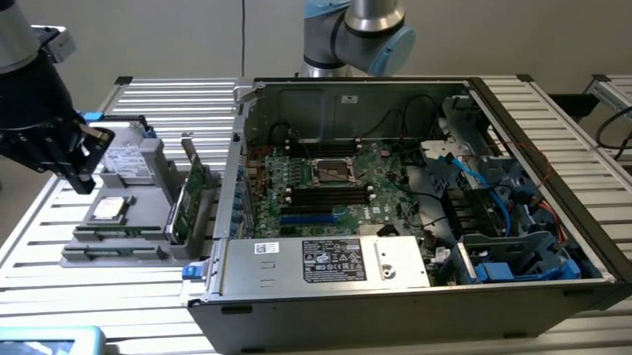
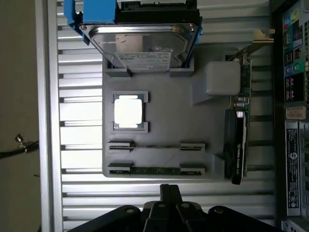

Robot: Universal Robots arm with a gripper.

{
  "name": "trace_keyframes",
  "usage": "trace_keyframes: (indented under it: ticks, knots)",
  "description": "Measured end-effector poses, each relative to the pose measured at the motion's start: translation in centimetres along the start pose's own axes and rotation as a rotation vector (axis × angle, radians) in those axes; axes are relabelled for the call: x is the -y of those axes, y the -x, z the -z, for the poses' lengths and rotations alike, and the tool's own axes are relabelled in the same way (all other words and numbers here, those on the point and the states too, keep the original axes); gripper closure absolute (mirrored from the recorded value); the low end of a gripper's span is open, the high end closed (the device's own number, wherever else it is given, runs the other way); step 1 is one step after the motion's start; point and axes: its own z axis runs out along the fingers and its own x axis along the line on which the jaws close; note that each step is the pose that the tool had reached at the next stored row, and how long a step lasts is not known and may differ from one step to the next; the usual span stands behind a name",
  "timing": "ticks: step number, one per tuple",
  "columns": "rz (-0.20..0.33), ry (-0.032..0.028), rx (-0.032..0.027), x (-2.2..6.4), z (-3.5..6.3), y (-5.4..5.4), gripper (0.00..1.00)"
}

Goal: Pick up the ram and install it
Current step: 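Reach for the ram, then pick up the ram and move it above insertion slot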

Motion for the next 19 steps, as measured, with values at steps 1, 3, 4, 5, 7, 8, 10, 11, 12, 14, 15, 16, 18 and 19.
trace_keyframes:
  ticks: [1, 3, 4, 5, 7, 8, 10, 11, 12, 14, 15, 16, 18, 19]
  knots:
    - [0.004, -0.0001, 0.0001, 0.00, 0.00, 0.00, 0.89]
    - [0.004, -0.0002, 0.0000, 0.00, 0.00, 0.00, 0.89]
    - [0.004, -0.0002, 0.0000, 0.00, 0.00, 0.00, 0.89]
    - [0.004, -0.0002, 0.0000, 0.00, 0.00, 0.00, 0.89]
    - [0.004, -0.0002, 0.0001, 0.00, 0.00, 0.00, 0.89]
    - [0.004, -0.0002, 0.0000, 0.00, 0.00, 0.00, 0.89]
    - [0.004, -0.0002, 0.0001, 0.00, 0.00, 0.00, 0.89]
    - [0.004, -0.0002, 0.0000, 0.00, 0.00, 0.00, 0.89]
    - [0.004, -0.0002, 0.0000, 0.00, 0.00, 0.00, 0.89]
    - [0.020, -0.0010, 0.0023, -0.03, -0.01, -0.01, 0.89]
    - [0.038, -0.0015, 0.0023, -0.03, -0.01, 0.00, 0.89]
    - [0.057, -0.0021, 0.0024, -0.03, -0.01, 0.00, 0.89]
    - [0.092, -0.0031, 0.0025, -0.03, -0.02, -0.01, 0.89]
    - [0.112, -0.0037, 0.0025, -0.03, -0.03, 0.00, 0.89]
